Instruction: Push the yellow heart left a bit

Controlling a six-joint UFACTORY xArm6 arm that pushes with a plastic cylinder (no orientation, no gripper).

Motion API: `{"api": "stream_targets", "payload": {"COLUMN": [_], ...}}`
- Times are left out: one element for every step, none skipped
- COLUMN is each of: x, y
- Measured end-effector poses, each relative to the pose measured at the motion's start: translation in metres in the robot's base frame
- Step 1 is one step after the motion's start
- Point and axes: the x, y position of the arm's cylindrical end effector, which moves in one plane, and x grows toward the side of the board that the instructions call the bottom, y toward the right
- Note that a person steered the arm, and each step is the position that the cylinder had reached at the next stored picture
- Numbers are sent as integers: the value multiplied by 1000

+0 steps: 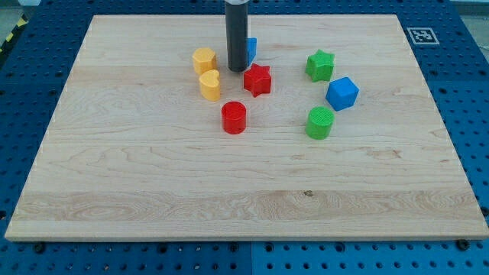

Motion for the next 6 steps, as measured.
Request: {"api": "stream_targets", "payload": {"x": [11,29,34,35,40,42], "y": [0,0,-4,-28,-54,-48]}}
